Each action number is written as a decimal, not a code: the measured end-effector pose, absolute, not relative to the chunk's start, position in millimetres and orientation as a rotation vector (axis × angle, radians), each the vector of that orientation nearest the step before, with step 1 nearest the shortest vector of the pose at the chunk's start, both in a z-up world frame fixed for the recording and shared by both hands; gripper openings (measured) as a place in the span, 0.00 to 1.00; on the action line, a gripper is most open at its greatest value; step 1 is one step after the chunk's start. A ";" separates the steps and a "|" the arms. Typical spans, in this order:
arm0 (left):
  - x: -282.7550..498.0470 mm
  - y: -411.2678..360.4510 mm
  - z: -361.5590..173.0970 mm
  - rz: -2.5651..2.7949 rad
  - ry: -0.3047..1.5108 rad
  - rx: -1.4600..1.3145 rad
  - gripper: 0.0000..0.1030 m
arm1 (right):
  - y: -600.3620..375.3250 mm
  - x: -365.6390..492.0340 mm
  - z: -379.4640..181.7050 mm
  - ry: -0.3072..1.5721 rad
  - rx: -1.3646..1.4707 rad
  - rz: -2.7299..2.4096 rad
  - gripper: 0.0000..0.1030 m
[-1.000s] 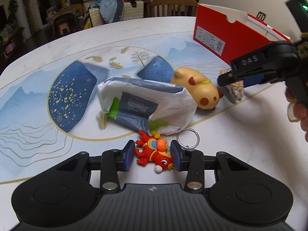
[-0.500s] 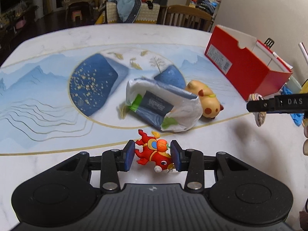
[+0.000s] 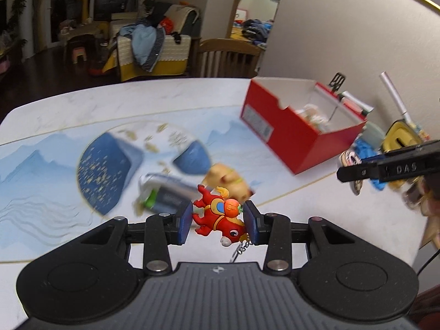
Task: Organize objects
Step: 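Carry the keychain with the left tool while the right tool carries the plush into the box, then open both tools to drop the keychain and plush into the box, then withdraw both tools from the box back to the mat items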
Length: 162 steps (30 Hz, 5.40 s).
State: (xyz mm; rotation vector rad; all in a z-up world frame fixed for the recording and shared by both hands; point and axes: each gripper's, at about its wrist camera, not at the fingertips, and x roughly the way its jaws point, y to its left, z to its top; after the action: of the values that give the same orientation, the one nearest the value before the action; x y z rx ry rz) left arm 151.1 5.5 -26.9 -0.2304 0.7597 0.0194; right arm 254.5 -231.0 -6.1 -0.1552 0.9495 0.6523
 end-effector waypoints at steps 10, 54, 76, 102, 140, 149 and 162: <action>204.1 -11.3 9.9 -0.056 0.746 -0.196 0.38 | -252.5 288.0 25.4 0.878 -0.173 0.636 0.47; 507.2 -156.1 -42.9 -0.088 0.910 0.082 0.38 | -279.5 454.2 -59.0 0.933 -0.309 0.572 0.47; 546.0 -172.4 -101.9 -0.080 1.089 0.227 0.38 | -266.2 471.5 -84.8 1.003 -0.308 0.642 0.56; 499.1 -148.4 -47.9 -0.149 1.001 0.015 0.60 | -287.2 442.9 -45.1 0.950 -0.260 0.613 0.68; 254.2 -30.9 42.0 -0.085 0.725 -0.058 0.83 | -202.4 270.2 35.9 0.785 -0.241 0.705 1.00; 210.4 14.7 15.3 0.046 0.744 -0.124 0.99 | -181.9 256.0 23.0 0.781 -0.273 0.733 1.00; 206.1 56.6 -36.5 0.221 0.832 -0.319 0.99 | -143.6 263.9 -24.5 0.803 -0.356 0.745 0.99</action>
State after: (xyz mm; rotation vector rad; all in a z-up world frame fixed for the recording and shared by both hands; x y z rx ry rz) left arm 206.1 56.6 -36.5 -0.3191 0.8321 0.2205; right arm 263.9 -143.6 -24.5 -0.3555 0.8028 0.7453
